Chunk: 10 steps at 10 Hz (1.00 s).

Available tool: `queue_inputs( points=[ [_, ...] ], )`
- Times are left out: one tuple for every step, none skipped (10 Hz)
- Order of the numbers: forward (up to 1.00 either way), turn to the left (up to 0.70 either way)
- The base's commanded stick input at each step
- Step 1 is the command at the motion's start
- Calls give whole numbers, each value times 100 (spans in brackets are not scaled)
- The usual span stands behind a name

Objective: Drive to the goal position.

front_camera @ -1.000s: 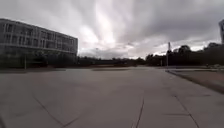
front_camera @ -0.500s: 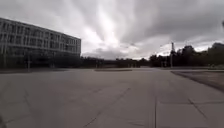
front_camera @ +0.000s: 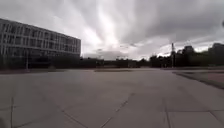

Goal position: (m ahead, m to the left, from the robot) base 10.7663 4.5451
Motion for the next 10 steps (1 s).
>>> queue_inputs(
  points=[
    [70,2],
    [70,18],
    [70,31],
    [70,35],
    [70,35],
    [70,15],
    [70,0],
    [70,0],
    [70,0],
    [70,0]
  ],
)
